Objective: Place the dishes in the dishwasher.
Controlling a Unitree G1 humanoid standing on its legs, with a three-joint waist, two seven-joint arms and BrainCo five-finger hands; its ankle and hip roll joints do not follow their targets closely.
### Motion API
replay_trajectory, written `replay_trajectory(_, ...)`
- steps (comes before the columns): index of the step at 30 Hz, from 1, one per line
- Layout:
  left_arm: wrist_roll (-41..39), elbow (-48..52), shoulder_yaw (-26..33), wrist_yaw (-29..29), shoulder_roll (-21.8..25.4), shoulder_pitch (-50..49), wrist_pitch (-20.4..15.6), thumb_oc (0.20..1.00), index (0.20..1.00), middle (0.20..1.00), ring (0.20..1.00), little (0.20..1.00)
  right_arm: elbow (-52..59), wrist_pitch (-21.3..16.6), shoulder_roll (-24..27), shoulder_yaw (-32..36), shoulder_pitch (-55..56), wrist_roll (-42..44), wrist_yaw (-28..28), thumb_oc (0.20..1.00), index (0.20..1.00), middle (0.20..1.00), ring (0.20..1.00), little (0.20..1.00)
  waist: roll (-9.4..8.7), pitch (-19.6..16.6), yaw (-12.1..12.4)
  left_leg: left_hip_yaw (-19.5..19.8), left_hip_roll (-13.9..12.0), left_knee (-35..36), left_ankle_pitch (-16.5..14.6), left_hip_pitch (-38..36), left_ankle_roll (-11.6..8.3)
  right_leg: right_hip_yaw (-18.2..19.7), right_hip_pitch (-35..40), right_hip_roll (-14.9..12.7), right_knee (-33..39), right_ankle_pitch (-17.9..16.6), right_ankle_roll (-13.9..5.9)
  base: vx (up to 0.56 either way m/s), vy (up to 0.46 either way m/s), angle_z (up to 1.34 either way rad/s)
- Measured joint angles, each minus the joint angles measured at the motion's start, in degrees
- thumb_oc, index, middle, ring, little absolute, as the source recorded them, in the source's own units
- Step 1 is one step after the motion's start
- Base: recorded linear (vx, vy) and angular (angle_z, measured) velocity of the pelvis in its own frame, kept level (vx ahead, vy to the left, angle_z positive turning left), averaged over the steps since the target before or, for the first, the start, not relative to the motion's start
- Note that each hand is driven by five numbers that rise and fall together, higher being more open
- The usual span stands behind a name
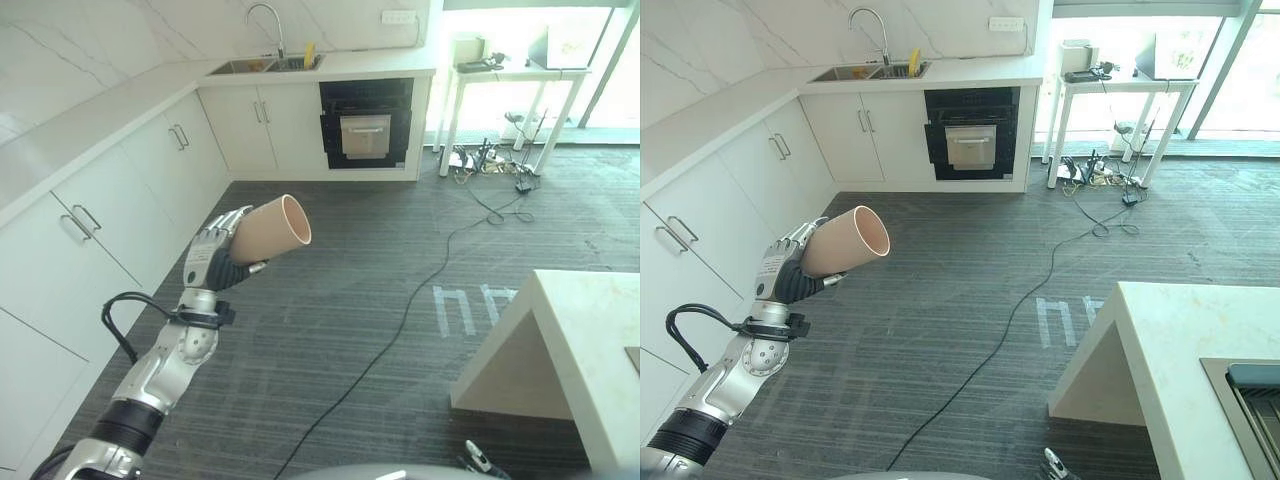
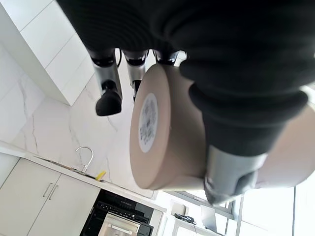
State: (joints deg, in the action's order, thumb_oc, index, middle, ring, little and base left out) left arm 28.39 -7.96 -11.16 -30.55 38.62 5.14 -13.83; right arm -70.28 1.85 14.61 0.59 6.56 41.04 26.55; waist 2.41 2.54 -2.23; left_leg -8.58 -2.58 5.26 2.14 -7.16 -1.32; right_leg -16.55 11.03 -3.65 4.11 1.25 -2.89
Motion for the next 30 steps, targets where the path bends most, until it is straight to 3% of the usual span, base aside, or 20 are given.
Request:
replay_trajectory(5, 0.0, 0.1, 0.0, 1.3, 1.9, 0.0, 0.3, 0.2, 0.2, 0.2, 0.2, 0.2, 0.0, 0.0, 0.6, 0.1, -0.5, -1.9, -4.8, 1.0, 1.0, 1.0, 1.0, 1.0, 0.07, 0.2, 0.2, -0.2, 0.8, 0.0, -0.2, -0.2, 0.43, 0.1, -0.4, -0.8, -0.4, -0.2, -0.27, -0.01, 0.218, -0.03)
replay_trajectory(8, 0.0, -0.1, 0.2, 1.4, 2.4, 0.1, 0.3, 0.2, 0.2, 0.2, 0.2, 0.2, 0.0, 0.0, 0.5, 0.1, -1.2, -2.9, -6.6, 1.0, 1.0, 1.0, 1.0, 1.0, 0.17, 1.1, 0.5, -1.0, 1.8, 0.0, -1.2, -0.9, 1.75, 0.5, -0.9, -2.2, -2.9, 0.8, -1.53, -0.02, 0.254, -0.07)
replay_trajectory(10, 0.3, -0.3, 0.2, 1.5, 2.1, 1.3, 0.2, 0.2, 0.2, 0.2, 0.2, 0.2, 0.1, -0.3, 0.1, -0.1, -1.5, -3.2, -8.5, 1.0, 1.0, 1.0, 1.0, 1.0, 0.48, 2.1, 1.0, -1.2, 3.9, -1.0, -2.1, -0.8, 4.3, 1.2, -5.2, -4.8, -13.1, 4.0, -3.0, -0.04, 0.364, -0.01)
replay_trajectory(12, 0.5, -2.1, -0.9, 1.6, 2.0, 5.6, 0.2, 0.2, 0.2, 0.2, 0.2, 0.2, 2.3, -1.3, 1.3, 0.6, -2.9, -2.6, -9.7, 1.0, 1.0, 1.0, 1.0, 1.0, 1.59, 6.4, 0.8, -0.1, 4.6, -6.8, -4.5, 1.5, 7.9, 3.7, -15.3, -8.4, -35.0, 4.0, -3.76, 0.09, 0.187, 0.3)
replay_trajectory(13, 0.4, -2.4, -1.1, 1.5, 2.7, 6.9, 0.2, 0.2, 0.2, 0.2, 0.2, 0.2, 3.3, -1.5, 1.7, 0.5, -3.0, -2.6, -9.7, 1.0, 1.0, 1.0, 1.0, 1.0, 1.14, 7.2, 0.0, 1.6, 5.4, -6.8, -5.1, 1.3, 7.82, 8.1, -20.3, -9.1, -42.6, 4.6, -4.24, 0.19, 0.089, 0.59)
replay_trajectory(14, 0.3, -2.4, -1.2, 1.2, 3.1, 7.5, 0.0, 0.2, 0.2, 0.2, 0.2, 0.2, 3.0, -1.4, 1.4, 0.3, -2.6, -2.6, -9.6, 1.0, 1.0, 1.0, 1.0, 1.0, 1.2, 7.1, -0.4, 2.6, 5.9, -6.3, -5.3, 1.0, 8.09, 10.6, -21.7, -7.7, -41.3, 5.9, -5.2, 0.23, 0.041, 0.6)
replay_trajectory(17, 0.3, -4.9, -1.3, 0.2, 4.7, 10.1, -0.5, 0.2, 0.2, 0.2, 0.2, 0.2, 1.9, -1.6, 0.2, 0.5, -1.2, -1.4, -9.4, 1.0, 1.0, 1.0, 1.0, 1.0, -1.67, 7.4, -0.7, 5.0, 8.2, -5.6, -5.5, 1.1, 7.93, 11.0, -23.8, -5.0, -24.6, 4.9, -4.69, 0.46, -0.085, 0.56)
replay_trajectory(19, 0.2, -7.3, -2.6, 0.1, 3.9, 12.6, -0.5, 0.2, 0.2, 0.2, 0.2, 0.2, 0.6, -1.9, 1.0, 2.5, -1.3, -0.4, -9.5, 1.0, 1.0, 1.0, 1.0, 1.0, -2.15, 7.9, -1.9, 6.8, 9.8, -6.8, -6.1, 1.5, 8.4, 10.9, -24.2, -6.3, -9.4, -2.6, -8.08, 0.45, -0.124, 0.6)
replay_trajectory(21, -0.3, -7.3, -2.5, 0.0, 3.7, 11.9, -0.5, 0.2, 0.2, 0.2, 0.2, 0.2, 0.6, -1.4, 0.9, 2.8, -1.3, -0.3, -9.6, 1.0, 1.0, 1.0, 1.0, 1.0, -2.82, 8.3, -2.0, 7.3, 11.1, -8.6, -8.5, -0.2, 9.03, 9.0, -25.9, -7.9, -4.1, -7.0, -8.81, 0.41, -0.116, 0.22)
replay_trajectory(22, -0.2, -7.2, -2.5, 0.0, 3.7, 11.3, -0.8, 0.2, 0.2, 0.2, 0.2, 0.2, 0.6, -1.3, 0.7, 2.8, -1.3, -0.3, -9.6, 1.0, 1.0, 1.0, 1.0, 1.0, -2.81, 8.2, -2.1, 7.7, 11.2, -8.9, -9.5, -1.4, 9.27, 8.0, -26.0, -7.9, -4.2, -7.5, -8.37, 0.43, -0.136, 0.11)
replay_trajectory(25, -0.2, -4.6, -0.9, 0.2, 2.8, 7.2, -1.8, 0.2, 0.2, 0.2, 0.2, 0.2, 1.6, -1.4, -0.3, 2.1, -1.1, -2.5, -10.3, 1.0, 1.0, 1.0, 1.0, 1.0, -2.7, 7.3, -2.3, 10.4, 11.0, -10.6, -13.9, -5.5, 8.37, 8.3, -25.9, -4.9, -16.1, -6.6, -5.44, 0.41, -0.154, 0.39)
replay_trajectory(26, -0.1, -3.9, -0.6, 0.3, 1.5, 4.9, -1.9, 0.2, 0.2, 0.2, 0.2, 0.2, 3.3, -1.5, 0.3, 2.1, -1.7, -2.8, -11.3, 1.0, 1.0, 1.0, 1.0, 1.0, 0.67, 6.6, -2.6, 12.0, 7.5, -10.1, -16.1, -7.9, 6.21, 8.0, -24.4, -0.8, -18.8, -5.4, 1.09, 0.6, -0.273, 0.48)
replay_trajectory(27, -0.1, -3.9, -0.1, 0.4, 1.6, 3.8, -2.0, 0.2, 0.2, 0.2, 0.2, 0.2, 3.4, -1.4, 0.4, 2.0, -3.0, -2.9, -11.4, 1.0, 1.0, 1.0, 1.0, 1.0, 2.32, 6.4, -2.6, 12.1, 5.4, -11.4, -16.6, -9.3, 4.5, 7.7, -23.3, 0.6, -22.3, -2.0, 2.91, 0.6, -0.343, 0.34)
replay_trajectory(28, -0.1, -3.9, -0.1, 0.5, 1.7, 3.5, -1.9, 0.2, 0.2, 0.2, 0.2, 0.2, 3.8, -1.2, 0.5, 1.6, -4.4, -3.5, -11.4, 1.0, 1.0, 1.0, 1.0, 1.0, 1.73, 6.4, -2.4, 12.4, 5.6, -15.2, -15.3, -9.8, 1.33, 7.3, -23.4, -0.4, -29.1, 2.5, 5.76, 0.49, -0.345, 0.14)
replay_trajectory(29, -0.1, -3.5, -0.1, 0.5, 1.4, 2.9, -1.9, 0.2, 0.2, 0.2, 0.2, 0.2, 3.8, -1.2, 0.8, 0.8, -4.7, -3.9, -11.5, 1.0, 1.0, 1.0, 1.0, 1.0, 0.87, 6.4, -2.9, 12.5, 6.1, -20.0, -13.7, -9.7, -1.1, 5.7, -24.0, -1.0, -35.5, 4.8, 7.87, 0.37, -0.297, 0.15)
replay_trajectory(30, -0.1, -1.6, 0.2, 0.5, 1.9, 1.3, -1.9, 0.2, 0.2, 0.2, 0.2, 0.2, 3.9, -1.2, 1.0, -0.7, -4.5, -3.9, -11.3, 1.0, 1.0, 1.0, 1.0, 1.0, 0.56, 4.9, -2.3, 11.4, 5.8, -30.7, -12.9, -5.8, -2.34, 4.3, -23.1, 1.0, -34.5, 8.4, 7.73, 0.3, -0.242, 0.0)
